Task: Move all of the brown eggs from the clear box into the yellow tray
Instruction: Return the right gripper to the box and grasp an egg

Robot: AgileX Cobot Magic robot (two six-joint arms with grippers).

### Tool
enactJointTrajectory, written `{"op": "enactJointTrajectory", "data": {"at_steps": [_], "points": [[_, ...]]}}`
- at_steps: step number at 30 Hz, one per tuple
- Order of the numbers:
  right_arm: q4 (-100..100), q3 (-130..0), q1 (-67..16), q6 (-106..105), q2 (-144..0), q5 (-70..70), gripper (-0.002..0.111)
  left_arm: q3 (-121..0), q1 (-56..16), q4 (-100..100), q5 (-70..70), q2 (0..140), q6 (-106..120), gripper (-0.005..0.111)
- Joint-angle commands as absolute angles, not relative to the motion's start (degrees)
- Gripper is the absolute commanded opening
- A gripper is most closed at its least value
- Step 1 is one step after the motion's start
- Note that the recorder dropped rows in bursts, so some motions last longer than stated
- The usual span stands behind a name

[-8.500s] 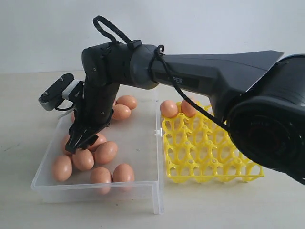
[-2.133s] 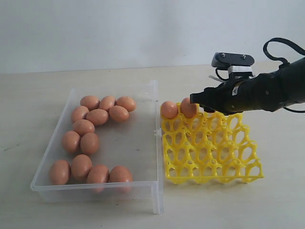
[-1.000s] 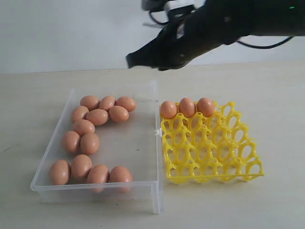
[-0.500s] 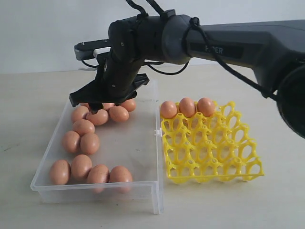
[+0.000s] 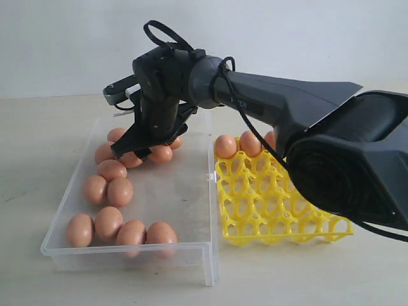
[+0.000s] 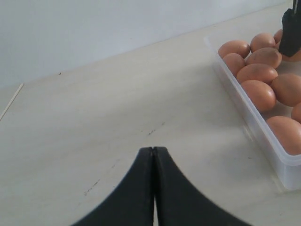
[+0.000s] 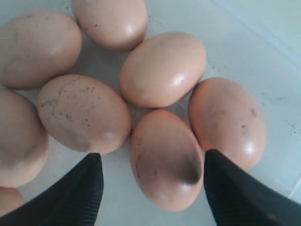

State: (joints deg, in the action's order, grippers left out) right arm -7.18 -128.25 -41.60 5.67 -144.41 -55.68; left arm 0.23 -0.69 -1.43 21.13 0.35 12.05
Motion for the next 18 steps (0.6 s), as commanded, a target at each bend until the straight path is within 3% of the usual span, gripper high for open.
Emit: {"op": "enactJointTrajectory", "data": {"at_steps": [1,4,6,7,11,18], "points": [[-9.2,-130.09,-41.18,5.19,-146.75,-54.75,0.061,0.0,-0.59,-1.43,20.8,0.0,11.75,0.0],[-9.54,-130.35,-40.86,5.06,-147.84,-54.52,0.058,0.0,-0.59,-1.43,20.8,0.0,11.75,0.0],[-10.77,-130.35,-40.86,5.06,-148.3,-54.39,0.049,0.0,-0.59,-1.43,20.8,0.0,11.75,0.0],[-10.94,-130.35,-40.86,5.06,-148.3,-54.37,0.043,0.0,-0.59,-1.43,20.8,0.0,11.75,0.0],[-10.94,-131.1,-40.86,5.06,-148.19,-55.16,0.002,0.0,-0.59,-1.43,20.8,0.0,11.75,0.0],[-10.09,-129.1,-40.69,5.06,-142.43,-53.42,0.0,0.0,-0.59,-1.43,20.8,0.0,11.75,0.0]]}}
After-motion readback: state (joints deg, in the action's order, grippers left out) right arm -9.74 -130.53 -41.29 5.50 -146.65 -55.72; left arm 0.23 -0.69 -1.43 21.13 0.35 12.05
